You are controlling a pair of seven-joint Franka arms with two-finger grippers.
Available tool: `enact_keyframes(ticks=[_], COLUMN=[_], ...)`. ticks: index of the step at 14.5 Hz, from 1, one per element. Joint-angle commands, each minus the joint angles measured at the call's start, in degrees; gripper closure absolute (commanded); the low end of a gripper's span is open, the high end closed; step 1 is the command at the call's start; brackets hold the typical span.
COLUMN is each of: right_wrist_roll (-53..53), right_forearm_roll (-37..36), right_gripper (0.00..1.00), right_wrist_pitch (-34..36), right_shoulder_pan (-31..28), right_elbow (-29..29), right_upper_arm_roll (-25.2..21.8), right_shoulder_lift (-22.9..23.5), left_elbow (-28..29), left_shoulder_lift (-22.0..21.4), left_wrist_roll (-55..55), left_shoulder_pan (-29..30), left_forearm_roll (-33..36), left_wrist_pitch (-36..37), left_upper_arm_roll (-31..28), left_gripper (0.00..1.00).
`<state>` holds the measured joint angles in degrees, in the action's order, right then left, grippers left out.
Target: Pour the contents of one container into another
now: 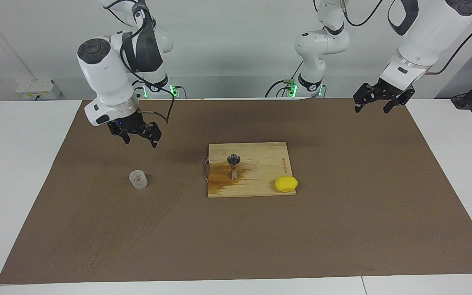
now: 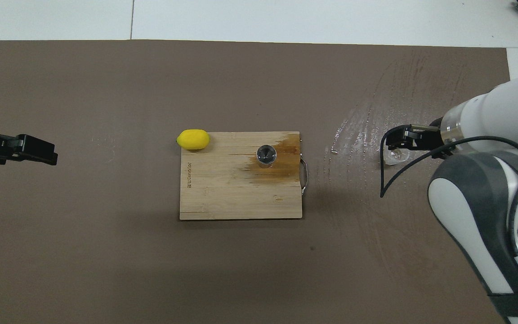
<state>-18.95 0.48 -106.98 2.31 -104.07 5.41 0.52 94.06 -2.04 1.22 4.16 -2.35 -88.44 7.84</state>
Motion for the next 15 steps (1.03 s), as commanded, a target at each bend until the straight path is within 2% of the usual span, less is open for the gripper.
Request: enact_keyframes(ticks=[1,4,10,15], right_wrist_roll=[1.73,2.34,7.00,8.57], right_forearm_roll=[-1.27,-1.36,-1.36,-2.06], right_gripper=[0.00,0.00,0.00,0.00], right_wrist_pitch=[7.11,12.31,18.29,16.55], right_shoulder_pan=[-0.46,-0.91,-0.99,-0.99], right_elbow=[8.77,12.84,12.15,10.91], right_upper_arm_roll=[-0.05,-0.05,-0.23,-0.31], right_shoulder_lift=[1.76,2.11,0.45,-0.08], left_elbow=[0.60,0.60,0.60,0.60], left_shoulder_lift=[-0.51,-0.51,-0.51,-0.51], left_wrist_roll=[0.53,0.53,0.53,0.53], left_shoulder_pan=[0.50,0.50,0.50,0.50], left_forearm_roll=[-0.73,-0.64,-0.73,-0.73], left_wrist_pitch=[-0.33,-0.33,-0.33,-0.33], left_upper_arm_roll=[0.16,0.15,0.24,0.24], left_gripper=[0.00,0.00,0.00,0.00])
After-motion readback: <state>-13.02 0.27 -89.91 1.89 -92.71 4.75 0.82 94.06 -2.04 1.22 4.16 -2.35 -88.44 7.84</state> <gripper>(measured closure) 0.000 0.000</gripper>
